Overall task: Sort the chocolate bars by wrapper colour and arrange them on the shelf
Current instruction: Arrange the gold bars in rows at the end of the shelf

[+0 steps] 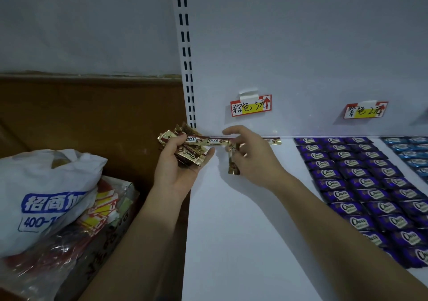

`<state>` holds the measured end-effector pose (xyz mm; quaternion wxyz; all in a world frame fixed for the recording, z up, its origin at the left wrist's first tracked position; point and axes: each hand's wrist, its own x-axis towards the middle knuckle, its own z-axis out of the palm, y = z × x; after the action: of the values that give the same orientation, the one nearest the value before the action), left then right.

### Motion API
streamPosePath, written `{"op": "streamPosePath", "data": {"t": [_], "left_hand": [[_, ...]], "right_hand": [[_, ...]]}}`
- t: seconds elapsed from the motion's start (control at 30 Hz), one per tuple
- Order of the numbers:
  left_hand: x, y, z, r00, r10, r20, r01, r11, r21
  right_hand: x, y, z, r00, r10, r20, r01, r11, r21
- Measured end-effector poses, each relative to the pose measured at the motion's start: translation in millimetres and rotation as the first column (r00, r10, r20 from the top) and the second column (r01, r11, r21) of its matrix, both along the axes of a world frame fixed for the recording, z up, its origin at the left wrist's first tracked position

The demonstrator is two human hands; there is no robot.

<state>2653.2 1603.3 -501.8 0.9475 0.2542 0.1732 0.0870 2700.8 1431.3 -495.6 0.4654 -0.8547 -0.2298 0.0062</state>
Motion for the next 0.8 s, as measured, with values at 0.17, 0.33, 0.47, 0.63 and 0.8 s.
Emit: {"op": "streamPosePath", "data": {"t": [0.17, 0.33, 0.47, 0.63, 0.8], "left_hand": [[-10, 10, -3, 0.998, -0.008, -0.066, 0.013, 0.998, 0.068], [-13, 16, -8, 0.987, -0.01, -0.161, 0.034, 0.988, 0.148], [-14, 21, -11, 0.977, -0.035, -0.211, 0.075, 0.98, 0.183], [-12, 23, -15, 0.967, -0.037, -0.254, 0.083, 0.981, 0.173], [-8, 25, -16, 0.968, -0.032, -0.25, 0.071, 0.987, 0.147]], "right_hand": [[-13, 6, -27, 0.954, -0.108, 0.281, 0.18, 0.953, -0.244], [-26, 18, -33, 0.941, -0.161, 0.296, 0.257, 0.911, -0.323], [-14, 23, -31, 0.936, -0.077, 0.345, 0.218, 0.893, -0.393], [-1, 38, -34, 0.909, -0.052, 0.414, 0.24, 0.876, -0.419], [-5, 38, -46, 0.894, -0.045, 0.447, 0.202, 0.929, -0.311]]}}
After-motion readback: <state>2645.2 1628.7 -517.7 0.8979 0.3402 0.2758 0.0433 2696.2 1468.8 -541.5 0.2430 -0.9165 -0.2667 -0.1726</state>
